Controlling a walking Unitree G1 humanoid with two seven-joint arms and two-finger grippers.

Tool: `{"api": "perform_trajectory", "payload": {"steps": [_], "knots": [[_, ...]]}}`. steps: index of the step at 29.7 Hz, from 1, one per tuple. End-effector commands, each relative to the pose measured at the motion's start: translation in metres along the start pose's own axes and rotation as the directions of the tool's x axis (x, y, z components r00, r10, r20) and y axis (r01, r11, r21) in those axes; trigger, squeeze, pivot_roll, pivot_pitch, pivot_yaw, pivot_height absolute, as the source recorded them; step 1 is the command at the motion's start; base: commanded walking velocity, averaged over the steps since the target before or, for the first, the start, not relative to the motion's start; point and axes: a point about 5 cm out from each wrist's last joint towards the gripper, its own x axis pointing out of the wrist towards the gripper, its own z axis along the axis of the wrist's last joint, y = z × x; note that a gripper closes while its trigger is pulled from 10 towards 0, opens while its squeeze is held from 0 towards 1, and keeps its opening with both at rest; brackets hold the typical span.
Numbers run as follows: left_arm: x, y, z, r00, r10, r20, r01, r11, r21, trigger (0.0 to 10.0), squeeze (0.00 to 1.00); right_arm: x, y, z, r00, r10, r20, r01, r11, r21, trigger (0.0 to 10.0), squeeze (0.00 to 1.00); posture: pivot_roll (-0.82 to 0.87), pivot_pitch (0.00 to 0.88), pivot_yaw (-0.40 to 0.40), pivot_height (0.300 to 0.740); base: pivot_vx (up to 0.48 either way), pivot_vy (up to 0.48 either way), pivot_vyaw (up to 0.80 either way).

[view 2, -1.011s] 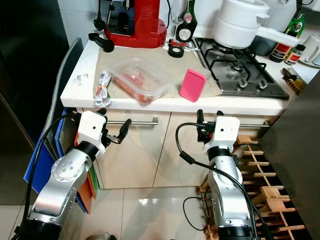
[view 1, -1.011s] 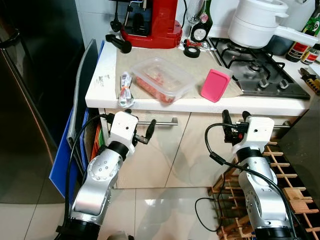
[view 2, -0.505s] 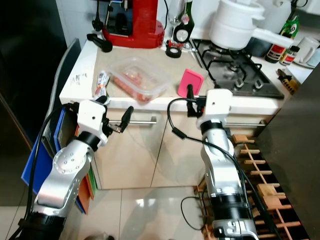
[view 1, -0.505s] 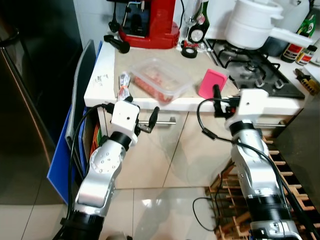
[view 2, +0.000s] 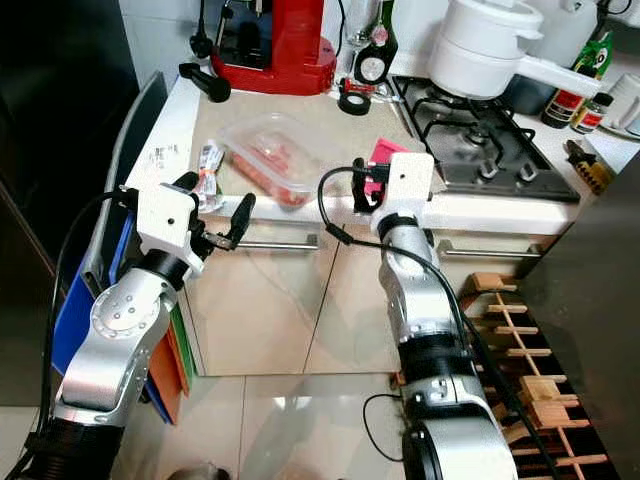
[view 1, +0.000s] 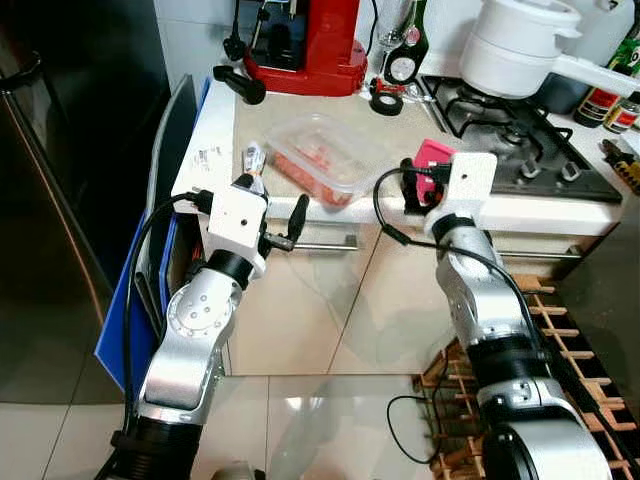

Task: Restocking fridge

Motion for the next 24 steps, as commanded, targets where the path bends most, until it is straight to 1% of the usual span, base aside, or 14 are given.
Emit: {"api": "perform_trajectory", "payload": {"steps": [1,6,7,9,10,13,14,15,16,18,20,22,23,24], "knots": [[0.000,-0.002,0.005,1.000,-0.001,0.011,0.002,1.000,-0.005,10.0,0.00,0.007,-0.007,0.008,0.999,-0.029,0.017,0.029,1.000,0.009,10.0,0.00,0.16,0.000,-0.118,0.740,0.000,0.000,0.00],[-0.001,0.000,0.006,1.000,0.008,0.010,-0.008,1.000,-0.005,10.0,0.00,0.027,-0.012,0.028,0.998,-0.029,0.049,0.031,0.998,-0.052,10.0,0.00,0.16,0.000,-0.122,0.740,0.000,0.000,0.00],[-0.001,0.000,0.006,1.000,0.008,0.010,-0.008,1.000,-0.005,10.0,0.00,0.027,-0.012,0.028,0.998,-0.029,0.049,0.031,0.998,-0.052,10.0,0.00,0.16,0.000,-0.122,0.740,0.000,0.000,0.00],[-0.002,0.001,0.006,1.000,0.012,0.004,-0.012,1.000,-0.003,10.0,0.00,0.038,-0.018,0.041,0.998,-0.033,0.058,0.040,0.991,-0.126,10.0,0.00,0.17,0.001,-0.122,0.740,0.000,0.000,0.00],[-0.002,0.001,0.006,1.000,0.012,0.004,-0.012,1.000,-0.003,10.0,0.00,0.038,-0.018,0.041,0.998,-0.033,0.058,0.040,0.991,-0.126,10.0,0.00,0.17,0.001,-0.122,0.740,0.000,0.000,0.00],[-0.003,0.001,0.007,1.000,0.016,0.001,-0.016,1.000,0.001,10.0,0.00,0.048,-0.024,0.058,0.995,-0.057,0.083,0.074,0.971,-0.228,10.0,0.00,0.18,0.001,-0.122,0.740,0.000,0.000,0.00],[-0.003,0.003,0.008,1.000,0.022,0.002,-0.022,1.000,0.006,10.0,0.00,0.051,-0.023,0.069,0.991,-0.051,0.123,0.078,0.971,-0.226,10.0,0.00,0.19,0.002,-0.129,0.740,0.000,0.000,0.00],[-0.003,0.003,0.008,1.000,0.022,0.002,-0.022,1.000,0.006,10.0,0.00,0.051,-0.023,0.069,0.991,-0.051,0.123,0.078,0.971,-0.226,10.0,0.00,0.19,0.002,-0.129,0.740,0.000,0.000,0.00],[-0.003,0.004,0.009,1.000,0.026,0.002,-0.026,1.000,0.009,10.0,0.00,0.053,-0.021,0.077,0.987,-0.045,0.153,0.079,0.972,-0.221,10.0,0.00,0.19,0.003,-0.131,0.740,0.000,0.000,0.00],[-0.003,0.007,0.011,0.999,0.041,0.008,-0.041,0.999,0.011,10.0,0.00,0.051,-0.011,0.079,0.983,-0.012,0.181,0.041,0.987,-0.157,10.0,0.00,0.19,0.008,-0.135,0.740,0.000,0.000,0.00],[-0.004,0.009,0.012,0.998,0.055,0.011,-0.055,0.998,0.009,10.0,0.00,0.042,0.002,0.066,0.984,0.021,0.176,-0.002,0.994,-0.108,10.0,0.00,0.19,0.017,-0.131,0.740,0.000,0.000,0.00],[-0.004,0.009,0.012,0.998,0.056,0.008,-0.056,0.998,0.005,10.0,0.00,0.027,0.011,0.044,0.991,0.019,0.132,-0.011,0.998,-0.056,10.0,0.00,0.18,0.022,-0.126,0.740,0.000,0.000,0.00],[-0.004,0.009,0.012,0.998,0.056,0.008,-0.056,0.998,0.005,10.0,0.00,0.027,0.011,0.044,0.991,0.019,0.132,-0.011,0.998,-0.056,10.0,0.00,0.18,0.022,-0.126,0.740,0.000,0.000,0.00],[-0.004,0.007,0.012,0.999,0.046,0.006,-0.046,0.999,0.004,10.0,0.00,0.023,0.011,0.038,0.993,0.002,0.117,0.002,0.999,-0.040,10.0,0.00,0.17,0.025,-0.124,0.740,0.000,0.000,0.00]]}}
